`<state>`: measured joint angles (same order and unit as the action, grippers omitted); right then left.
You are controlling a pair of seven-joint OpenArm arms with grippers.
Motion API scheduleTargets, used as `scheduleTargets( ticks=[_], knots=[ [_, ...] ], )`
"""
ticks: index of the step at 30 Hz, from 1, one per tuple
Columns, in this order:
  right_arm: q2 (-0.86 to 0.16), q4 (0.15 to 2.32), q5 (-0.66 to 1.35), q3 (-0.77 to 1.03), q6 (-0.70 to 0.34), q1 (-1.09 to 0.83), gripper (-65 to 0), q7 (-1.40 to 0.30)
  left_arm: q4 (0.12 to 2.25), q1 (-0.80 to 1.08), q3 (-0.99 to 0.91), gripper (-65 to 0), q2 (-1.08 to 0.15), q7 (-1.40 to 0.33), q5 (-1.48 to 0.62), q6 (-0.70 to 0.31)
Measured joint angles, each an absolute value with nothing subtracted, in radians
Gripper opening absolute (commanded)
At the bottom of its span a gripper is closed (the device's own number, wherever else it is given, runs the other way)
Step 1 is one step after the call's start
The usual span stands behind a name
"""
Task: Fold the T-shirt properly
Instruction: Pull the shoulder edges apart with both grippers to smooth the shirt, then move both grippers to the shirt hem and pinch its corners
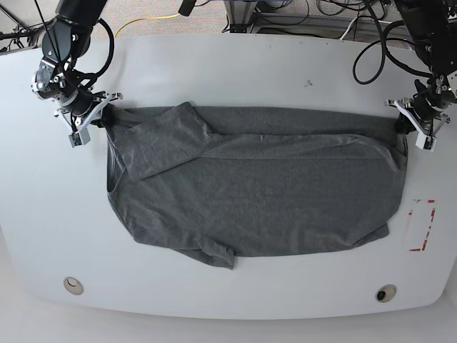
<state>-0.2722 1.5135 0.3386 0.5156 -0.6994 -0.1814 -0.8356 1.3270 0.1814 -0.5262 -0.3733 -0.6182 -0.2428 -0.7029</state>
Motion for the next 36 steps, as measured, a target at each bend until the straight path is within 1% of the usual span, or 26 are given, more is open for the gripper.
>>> scheduleTargets(
  ticks=[4, 8, 12, 18, 23, 26, 27, 28, 30, 32, 33, 35, 36],
  knots=[
    [-0.274, 1.605, 0.337, 0.54, -0.707, -0.27, -65.0, -0.875, 1.475, 0.288, -0.567, -64.9, -0.353, -0.726, -0.23, -0.705],
    [-0.27, 1.665, 0.337, 0.585, -0.706, -0.356, -65.0, -0.895, 1.577, 0.373, -0.57, -64.7, -0.328, -0.753, -0.233, -0.709],
    [-0.27, 1.669, 0.352, 0.625, -0.708, -0.387, -65.0, -0.902, 1.602, 0.44, -0.591, -64.7, -0.328, -0.746, -0.244, -0.709],
    [-0.269, 1.677, 0.37, 0.638, -0.707, -0.439, -65.0, -0.887, 1.612, 0.472, -0.587, -64.6, -0.333, -0.739, -0.248, -0.708],
    [-0.271, 1.677, 0.371, 0.64, -0.707, -0.442, -64.8, -0.887, 1.615, 0.486, -0.588, -64.6, -0.334, -0.733, -0.252, -0.708],
    [-0.269, 1.681, 0.371, 0.64, -0.708, -0.444, -59.3, -0.886, 1.617, 0.506, -0.588, -64.2, -0.338, -0.723, -0.256, -0.708],
    [-0.269, 1.681, 0.371, 0.64, -0.708, -0.444, -55.8, -0.886, 1.617, 0.511, -0.588, -62.9, -0.339, -0.72, -0.256, -0.708],
    [-0.269, 1.681, 0.37, 0.641, -0.708, -0.444, -50.3, -0.887, 1.618, 0.515, -0.588, -59.6, -0.339, -0.716, -0.258, -0.708],
    [-0.269, 1.681, 0.366, 0.643, -0.708, -0.444, -41.9, -0.888, 1.618, 0.515, -0.588, -52.5, -0.339, -0.718, -0.258, -0.708],
    [-0.263, 1.693, 0.363, 0.666, -0.708, -0.445, -33.3, -0.91, 1.619, 0.515, -0.589, -42.1, -0.342, -0.718, -0.252, -0.703],
    [-0.257, 1.7, 0.365, 0.685, -0.707, -0.447, -30.9, -0.921, 1.619, 0.515, -0.591, -37.4, -0.344, -0.719, -0.252, -0.7],
    [-0.234, 1.719, 0.364, 0.722, -0.706, -0.455, -30.1, -0.936, 1.619, 0.516, -0.596, -30.0, -0.344, -0.722, -0.251, -0.697],
    [-0.224, 1.736, 0.366, 0.736, -0.703, -0.46, -30.0, -0.95, 1.619, 0.516, -0.597, -29.0, -0.345, -0.722, -0.25, -0.696]
  ],
)
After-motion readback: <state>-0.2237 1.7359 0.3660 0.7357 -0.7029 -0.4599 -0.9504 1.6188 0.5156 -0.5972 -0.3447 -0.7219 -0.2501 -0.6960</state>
